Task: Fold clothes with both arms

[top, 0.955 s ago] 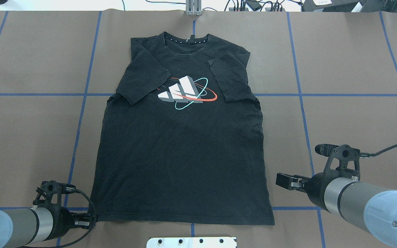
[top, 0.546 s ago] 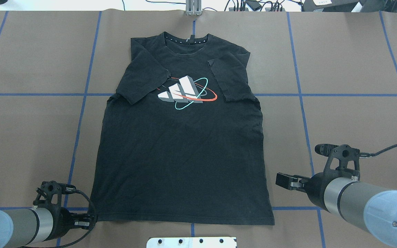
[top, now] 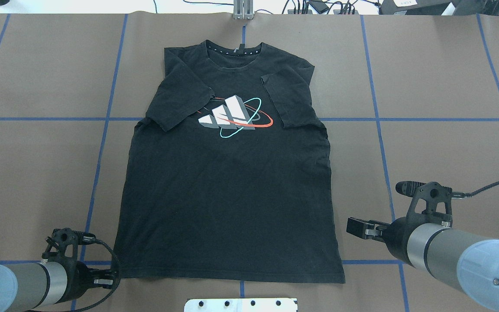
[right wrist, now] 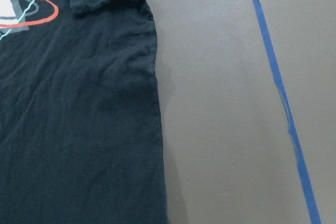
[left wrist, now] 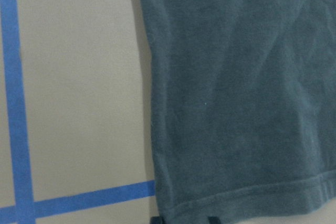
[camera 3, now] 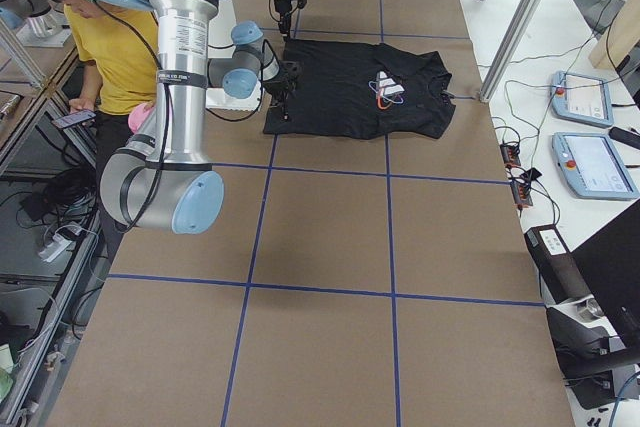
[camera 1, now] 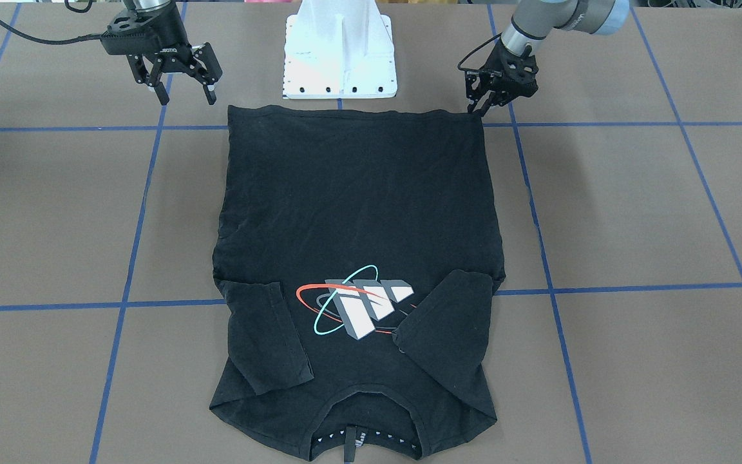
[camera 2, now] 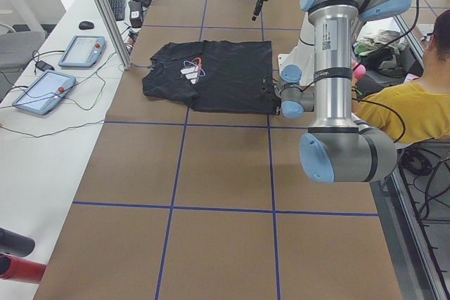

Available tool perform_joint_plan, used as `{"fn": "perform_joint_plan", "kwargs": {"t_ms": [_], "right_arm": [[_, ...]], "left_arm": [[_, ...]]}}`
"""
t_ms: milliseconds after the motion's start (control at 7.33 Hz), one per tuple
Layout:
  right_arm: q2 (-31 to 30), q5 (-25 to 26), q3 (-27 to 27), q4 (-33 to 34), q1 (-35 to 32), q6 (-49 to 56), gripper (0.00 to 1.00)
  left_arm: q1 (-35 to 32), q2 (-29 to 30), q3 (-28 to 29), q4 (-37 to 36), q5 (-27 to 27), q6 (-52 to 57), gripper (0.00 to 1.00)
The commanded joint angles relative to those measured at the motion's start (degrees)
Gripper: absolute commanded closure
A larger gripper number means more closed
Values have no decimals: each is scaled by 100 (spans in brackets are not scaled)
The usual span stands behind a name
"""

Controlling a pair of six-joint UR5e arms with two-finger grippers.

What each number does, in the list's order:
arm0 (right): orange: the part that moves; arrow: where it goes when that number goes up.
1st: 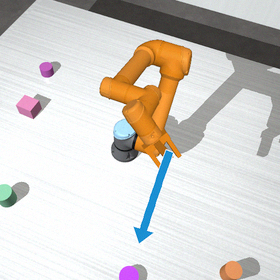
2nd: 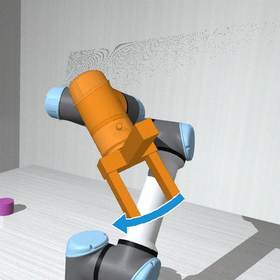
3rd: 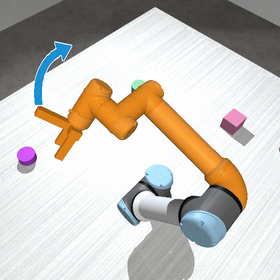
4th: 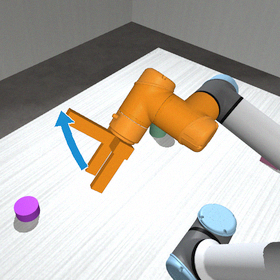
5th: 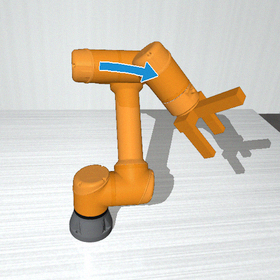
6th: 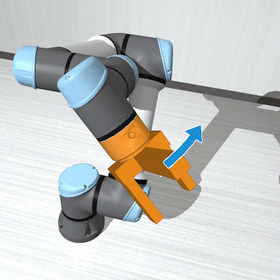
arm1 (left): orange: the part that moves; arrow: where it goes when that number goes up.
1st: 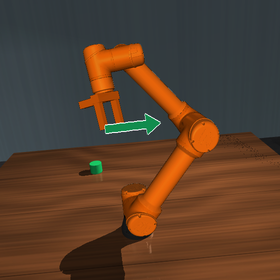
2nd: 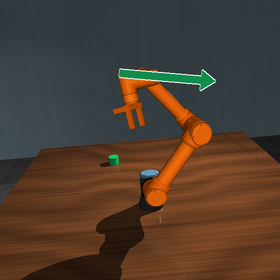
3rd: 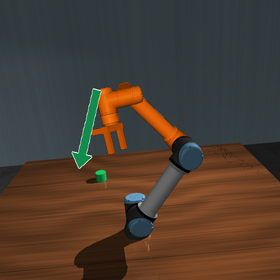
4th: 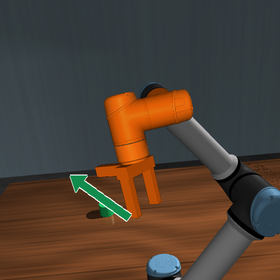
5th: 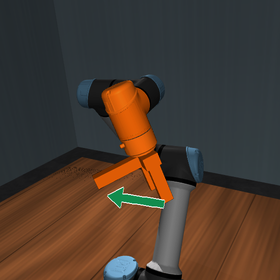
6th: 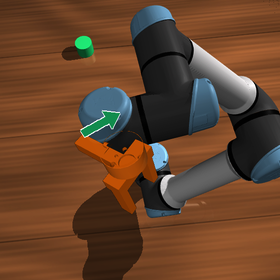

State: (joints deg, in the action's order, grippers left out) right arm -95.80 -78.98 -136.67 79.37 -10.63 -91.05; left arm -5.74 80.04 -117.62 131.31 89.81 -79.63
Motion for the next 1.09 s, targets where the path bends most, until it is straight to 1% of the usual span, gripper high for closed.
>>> {"fn": "perform_joint_plan", "kwargs": {"t_ms": [0, 273, 546, 819, 955], "right_arm": [[-9, 5, 0, 0, 0, 0, 0], [0, -3, 0, 0, 9, 0, 0], [0, 5, 17, 0, 35, 0, 0], [26, 40, 140, 9, 149, -18, 0], [69, 284, 306, 0, 341, -18, 0]], "left_arm": [[-6, -6, 3, 0, 1, 0, 68], [-6, -15, 11, 0, 1, 0, 80], [-6, -15, 11, 0, -8, 0, 100], [-14, -15, -24, 0, -8, 0, 100], [-15, 2, -41, 0, -8, 0, 100]]}}
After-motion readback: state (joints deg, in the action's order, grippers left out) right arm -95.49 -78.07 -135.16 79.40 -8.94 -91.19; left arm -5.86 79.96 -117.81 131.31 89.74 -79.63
